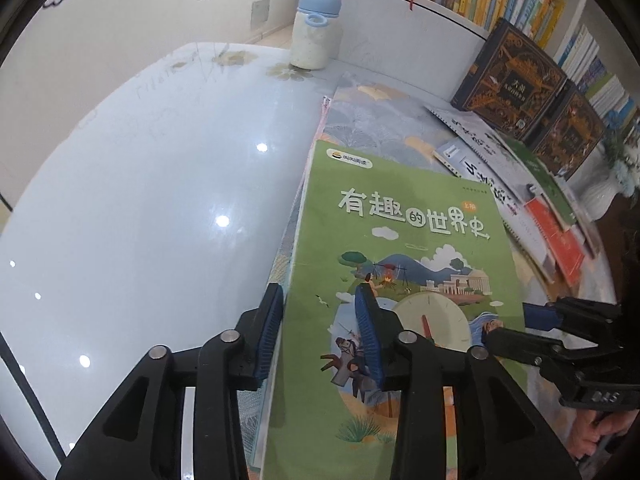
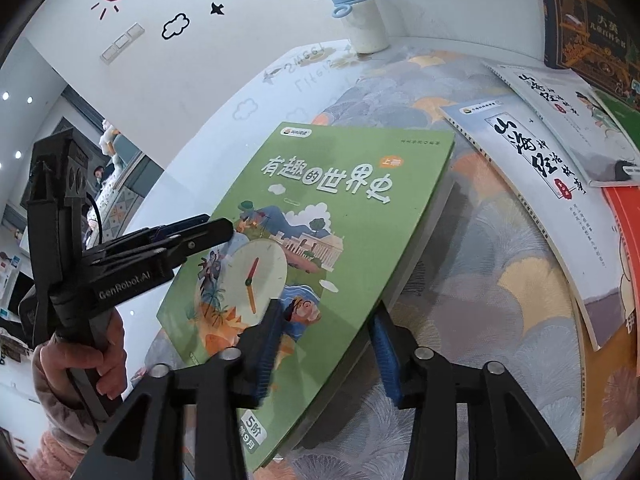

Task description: Organize books

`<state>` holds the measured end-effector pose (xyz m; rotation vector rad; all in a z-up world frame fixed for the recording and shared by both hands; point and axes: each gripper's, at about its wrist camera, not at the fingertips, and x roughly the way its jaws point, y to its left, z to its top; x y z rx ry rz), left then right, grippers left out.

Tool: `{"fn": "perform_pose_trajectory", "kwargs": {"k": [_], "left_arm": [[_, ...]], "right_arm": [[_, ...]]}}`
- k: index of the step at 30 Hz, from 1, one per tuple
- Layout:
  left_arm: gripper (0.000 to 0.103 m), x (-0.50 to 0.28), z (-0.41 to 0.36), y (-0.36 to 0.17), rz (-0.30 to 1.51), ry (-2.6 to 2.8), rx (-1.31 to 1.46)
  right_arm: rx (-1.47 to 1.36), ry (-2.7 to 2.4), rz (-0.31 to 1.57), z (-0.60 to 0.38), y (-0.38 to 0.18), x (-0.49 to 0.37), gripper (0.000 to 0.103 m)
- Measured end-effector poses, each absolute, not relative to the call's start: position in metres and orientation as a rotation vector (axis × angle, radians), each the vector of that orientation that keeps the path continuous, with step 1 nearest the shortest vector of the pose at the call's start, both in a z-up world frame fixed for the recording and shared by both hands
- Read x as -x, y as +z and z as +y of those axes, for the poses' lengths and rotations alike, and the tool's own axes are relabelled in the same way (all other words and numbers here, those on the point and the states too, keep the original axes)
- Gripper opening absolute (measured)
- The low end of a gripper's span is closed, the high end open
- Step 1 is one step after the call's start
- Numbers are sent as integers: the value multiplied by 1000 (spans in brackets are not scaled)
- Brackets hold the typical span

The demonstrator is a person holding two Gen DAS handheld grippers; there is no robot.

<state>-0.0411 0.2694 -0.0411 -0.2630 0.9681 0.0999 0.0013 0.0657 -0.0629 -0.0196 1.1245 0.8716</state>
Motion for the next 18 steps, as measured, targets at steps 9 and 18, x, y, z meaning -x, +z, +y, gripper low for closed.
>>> {"fn": "perform_pose_trajectory", "kwargs": {"k": [9,18], "left_arm": [[36,46,263,-16,919,108,295],[36,13,196,25,857,-4,274]], "right_arm": [[-69,889,1127,52,-43,-2,75],[-228,775,1037,-50,-8,-36,75]]}}
